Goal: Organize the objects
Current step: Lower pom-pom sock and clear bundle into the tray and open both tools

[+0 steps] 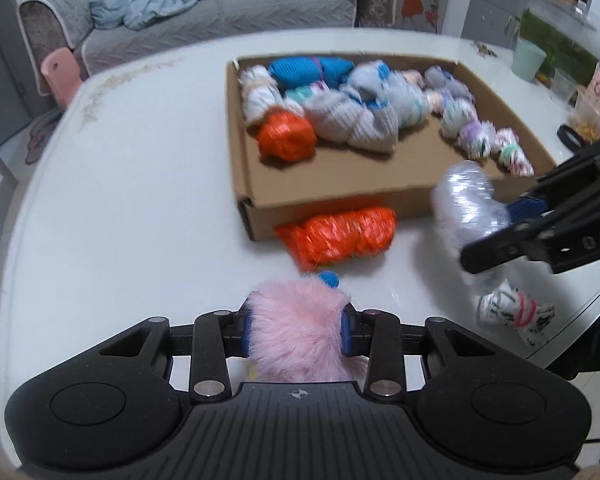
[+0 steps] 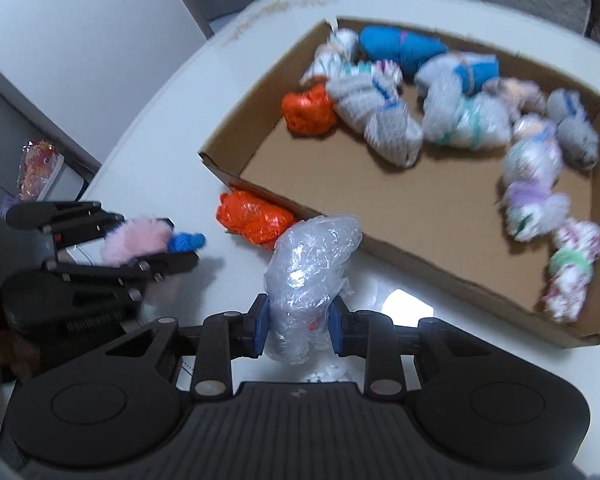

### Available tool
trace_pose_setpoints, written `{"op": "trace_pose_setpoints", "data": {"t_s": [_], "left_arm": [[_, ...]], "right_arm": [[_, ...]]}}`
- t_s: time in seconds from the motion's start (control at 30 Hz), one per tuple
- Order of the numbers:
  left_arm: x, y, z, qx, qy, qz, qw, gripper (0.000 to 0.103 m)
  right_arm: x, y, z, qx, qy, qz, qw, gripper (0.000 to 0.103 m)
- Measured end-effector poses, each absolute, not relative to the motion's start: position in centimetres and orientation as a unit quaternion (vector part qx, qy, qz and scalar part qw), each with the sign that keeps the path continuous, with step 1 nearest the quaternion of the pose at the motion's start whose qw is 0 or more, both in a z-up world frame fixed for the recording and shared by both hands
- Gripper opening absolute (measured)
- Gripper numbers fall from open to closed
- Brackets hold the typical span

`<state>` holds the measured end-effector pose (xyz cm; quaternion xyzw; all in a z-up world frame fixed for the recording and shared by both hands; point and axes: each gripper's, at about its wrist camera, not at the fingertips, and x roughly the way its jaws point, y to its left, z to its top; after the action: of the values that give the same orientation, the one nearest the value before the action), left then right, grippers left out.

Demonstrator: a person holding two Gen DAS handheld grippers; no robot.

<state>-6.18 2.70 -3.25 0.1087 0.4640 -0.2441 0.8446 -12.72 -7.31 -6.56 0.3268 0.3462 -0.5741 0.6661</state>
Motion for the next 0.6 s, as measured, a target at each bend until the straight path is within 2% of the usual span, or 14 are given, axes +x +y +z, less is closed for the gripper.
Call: {"op": "trace_pose_setpoints", "data": {"t_s": [0.37,0.6], "left_arm": [[-2.4,2.7,4.2,0.093,0.409,-0.251,0.873,0.043],[1.1,-1.4,4.6,0.114,0.396,-0.272,0.869,0.043]], "right_arm": [[-13.6,-6.1,-0.5,0.194,0.314,-0.598,0.711,0.027],[-13.6,-9.2,-0.2,0.153,0.338,-0.577,0.728,0.027]]}}
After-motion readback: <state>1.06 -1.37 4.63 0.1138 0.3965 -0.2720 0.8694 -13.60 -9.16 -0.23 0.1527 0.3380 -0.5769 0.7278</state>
